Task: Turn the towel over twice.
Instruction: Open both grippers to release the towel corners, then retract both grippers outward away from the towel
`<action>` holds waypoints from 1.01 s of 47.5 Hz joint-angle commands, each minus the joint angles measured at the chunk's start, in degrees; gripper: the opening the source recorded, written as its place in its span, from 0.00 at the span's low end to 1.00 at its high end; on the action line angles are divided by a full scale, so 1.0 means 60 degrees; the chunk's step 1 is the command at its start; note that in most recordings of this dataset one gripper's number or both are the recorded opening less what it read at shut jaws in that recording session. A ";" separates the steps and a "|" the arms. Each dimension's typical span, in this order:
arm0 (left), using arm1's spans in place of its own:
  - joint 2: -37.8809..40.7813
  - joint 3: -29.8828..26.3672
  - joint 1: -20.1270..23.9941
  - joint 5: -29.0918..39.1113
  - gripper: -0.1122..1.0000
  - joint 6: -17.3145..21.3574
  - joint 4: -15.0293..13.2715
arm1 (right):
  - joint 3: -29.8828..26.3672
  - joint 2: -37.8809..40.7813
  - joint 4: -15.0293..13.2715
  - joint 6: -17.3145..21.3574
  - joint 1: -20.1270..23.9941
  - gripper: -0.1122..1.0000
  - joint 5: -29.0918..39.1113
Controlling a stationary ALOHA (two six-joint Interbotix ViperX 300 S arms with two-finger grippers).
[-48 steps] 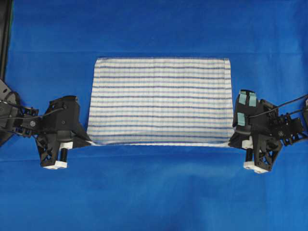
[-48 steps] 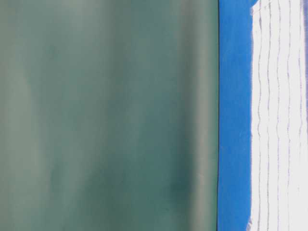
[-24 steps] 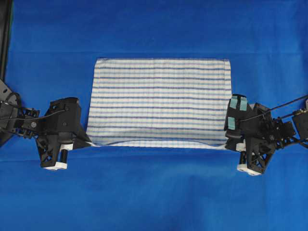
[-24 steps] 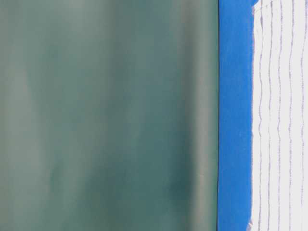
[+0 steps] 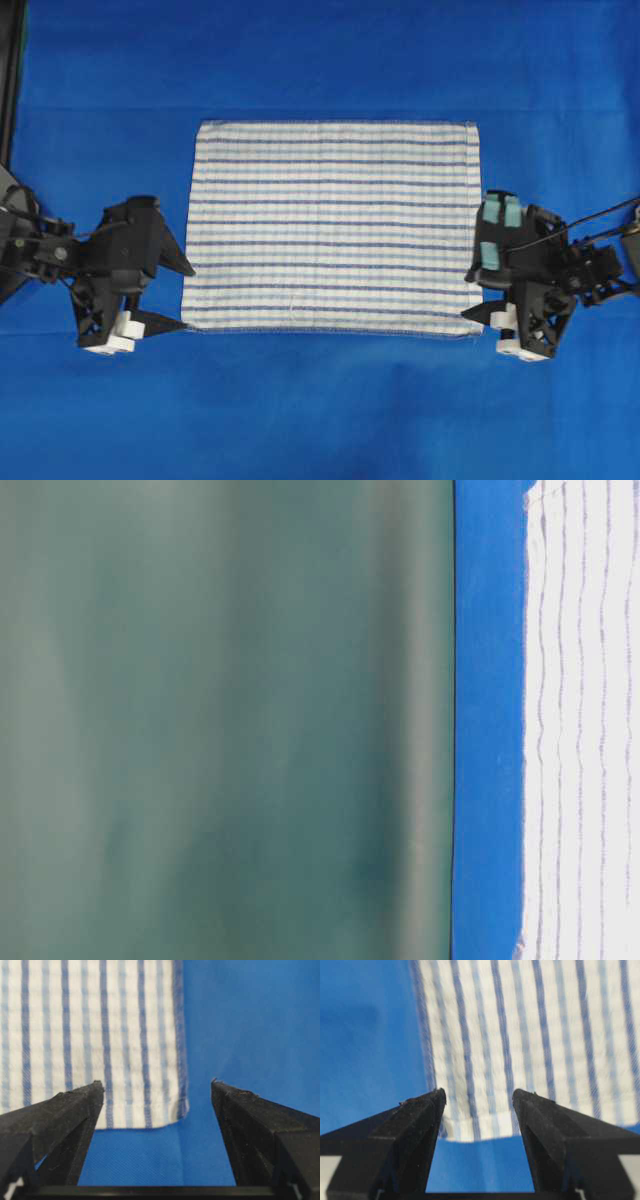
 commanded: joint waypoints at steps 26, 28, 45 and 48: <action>-0.4834 0.0059 0.2021 0.0146 0.82 0.2534 0.0015 | 0.0073 -0.4629 -0.3501 -0.0029 -0.1875 0.65 -0.0220; -0.5098 0.0059 0.2124 0.0176 0.82 0.2695 0.0015 | 0.0088 -0.4893 -0.3618 -0.0029 -0.1963 0.65 -0.0234; -0.6387 0.0703 0.2534 0.0146 0.82 0.2974 0.0015 | 0.0703 -0.6226 -0.4087 0.0059 -0.2578 0.65 -0.0688; -0.6357 0.0718 0.2534 0.0132 0.82 0.2974 0.0000 | 0.0776 -0.6211 -0.4058 0.0073 -0.2681 0.65 -0.0835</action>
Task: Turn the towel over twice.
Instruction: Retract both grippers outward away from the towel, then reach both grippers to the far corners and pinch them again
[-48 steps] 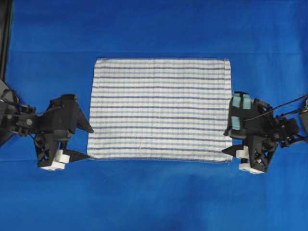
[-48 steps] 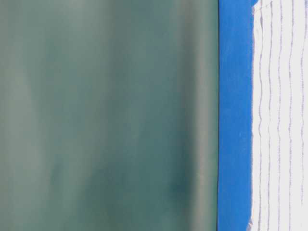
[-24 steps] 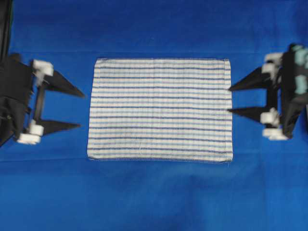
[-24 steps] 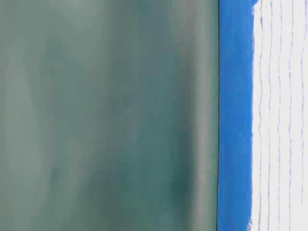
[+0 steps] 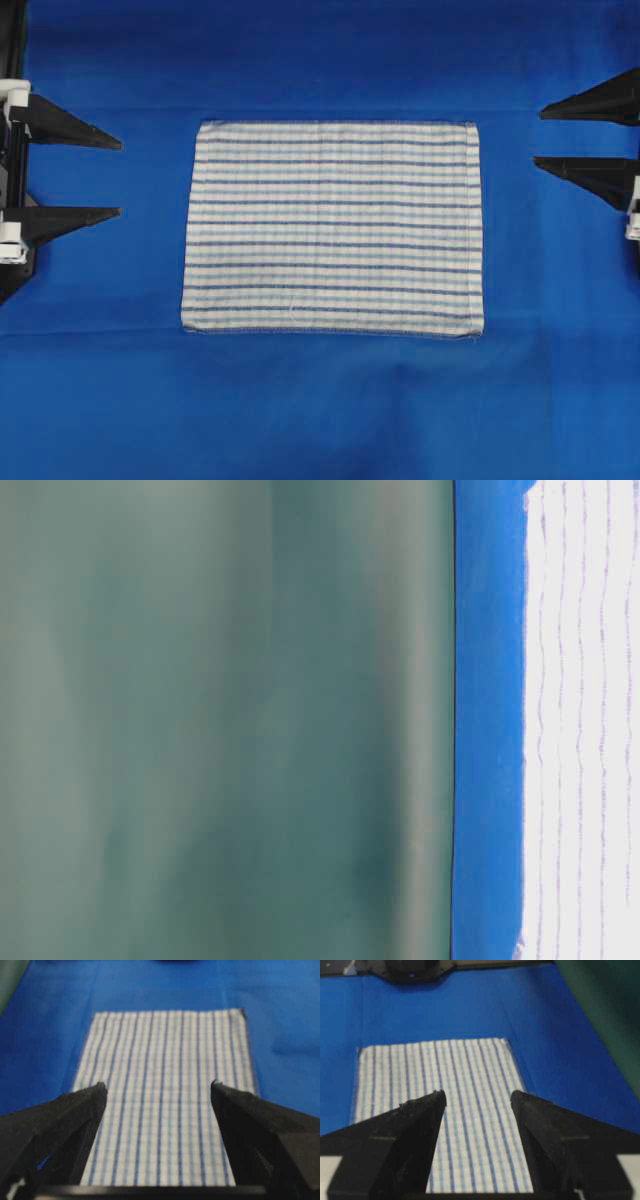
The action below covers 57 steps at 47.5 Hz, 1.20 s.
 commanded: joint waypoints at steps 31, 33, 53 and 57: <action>0.2139 0.0220 0.1362 -0.1318 0.82 0.0103 0.0000 | 0.0117 0.2549 0.0308 0.0044 -0.1904 0.65 0.0029; 0.2563 0.0220 0.1509 -0.1377 0.82 0.0103 0.0000 | 0.0073 0.2930 0.0322 0.0044 -0.2021 0.65 0.0073; 0.6548 -0.0103 0.2813 -0.3047 0.82 0.0146 0.0000 | 0.0044 0.6035 0.0352 0.0044 -0.3267 0.65 -0.0703; 0.7207 -0.0220 0.3032 -0.3208 0.82 0.0161 0.0000 | 0.0044 0.6563 0.0352 0.0044 -0.3530 0.65 -0.1274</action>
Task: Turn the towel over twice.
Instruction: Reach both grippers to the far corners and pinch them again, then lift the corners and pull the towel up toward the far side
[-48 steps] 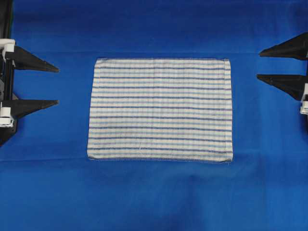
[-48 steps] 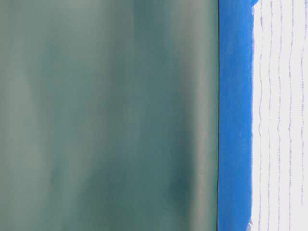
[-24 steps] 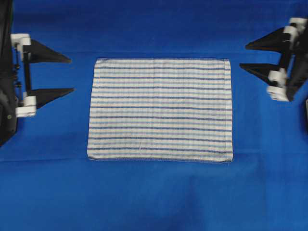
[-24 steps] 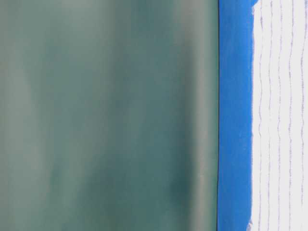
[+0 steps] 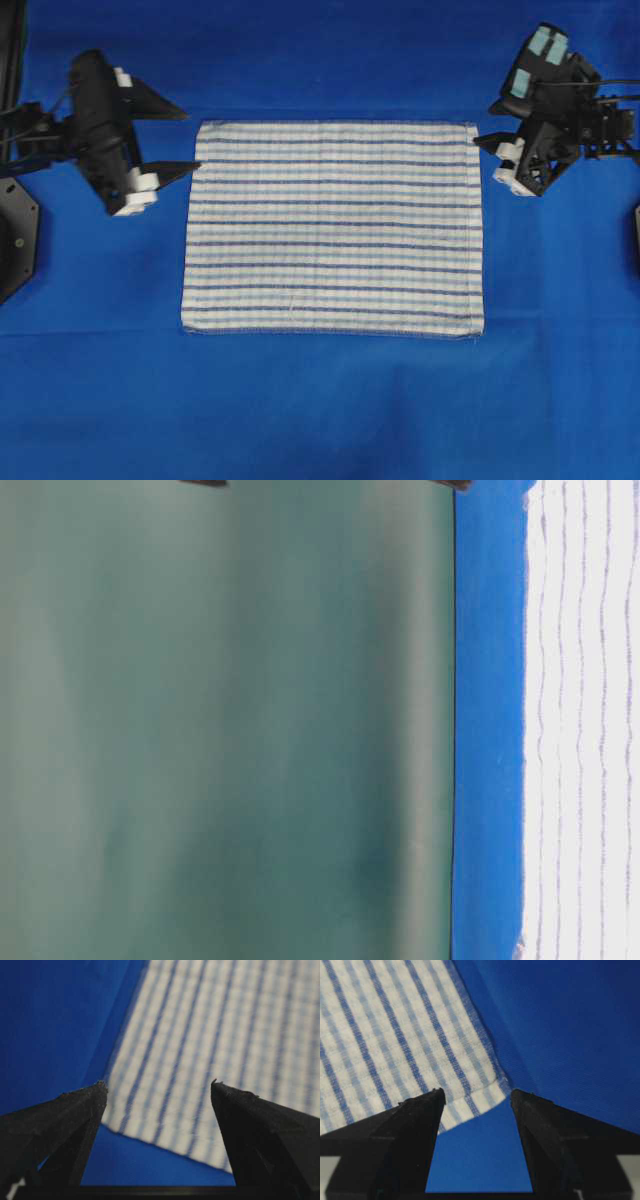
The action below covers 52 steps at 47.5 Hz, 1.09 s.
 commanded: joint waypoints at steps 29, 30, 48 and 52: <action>0.3296 -0.0703 0.1069 -0.1069 0.78 0.0044 0.0015 | -0.0249 0.2300 0.0000 -0.0015 -0.1245 0.65 -0.1626; 0.3340 -0.0703 0.1099 -0.1069 0.77 0.0044 0.0015 | -0.0264 0.2373 0.0000 -0.0015 -0.1260 0.65 -0.1626; 0.3618 -0.0732 0.1172 -0.0615 0.14 0.0088 0.0000 | -0.0322 0.2681 0.0000 -0.0015 -0.1304 0.18 -0.1626; 0.3604 -0.0762 0.1187 -0.0527 0.14 0.0088 0.0015 | -0.0322 0.2666 0.0000 -0.0015 -0.1304 0.18 -0.1626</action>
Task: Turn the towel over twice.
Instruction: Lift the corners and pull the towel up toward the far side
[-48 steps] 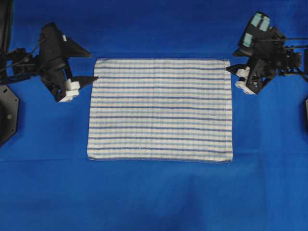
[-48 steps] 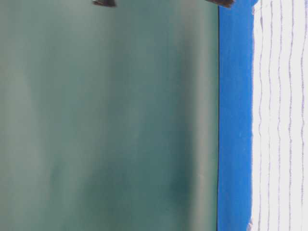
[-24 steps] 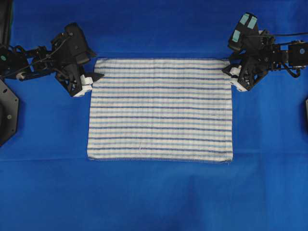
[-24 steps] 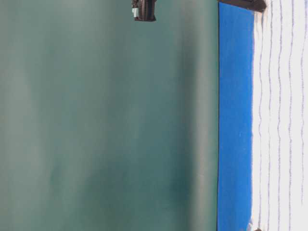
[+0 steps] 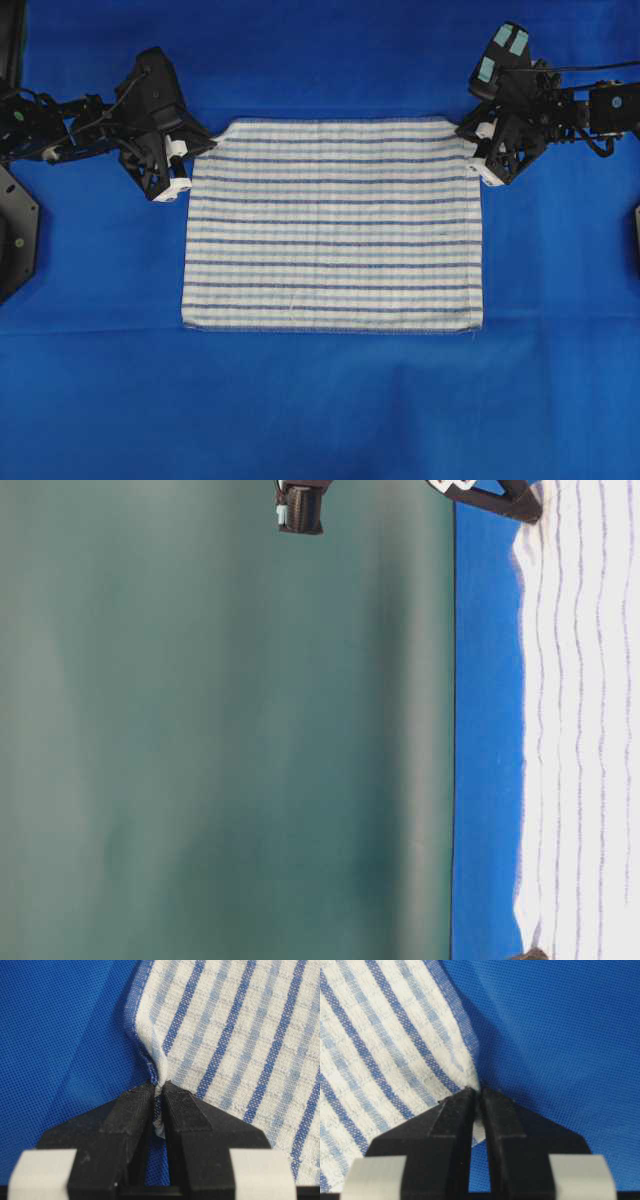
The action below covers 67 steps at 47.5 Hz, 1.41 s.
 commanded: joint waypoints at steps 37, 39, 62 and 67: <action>-0.2637 -0.1611 0.1846 0.1509 0.14 0.1011 -0.0015 | -0.1553 -0.1992 -0.1216 -0.0161 -0.1714 0.18 0.1846; -0.2710 -0.1699 0.1978 0.1509 0.14 0.1011 -0.0015 | -0.1758 -0.2080 -0.1377 -0.0161 -0.1787 0.18 0.2051; -0.3677 -0.2461 0.2637 0.1538 0.14 0.1436 0.0000 | -0.3208 -0.3267 -0.2285 -0.0176 -0.1831 0.18 0.3413; -0.4014 -0.2490 0.2637 0.1538 0.14 0.1436 0.0000 | -0.3164 -0.3662 -0.2285 -0.0190 -0.1655 0.18 0.3428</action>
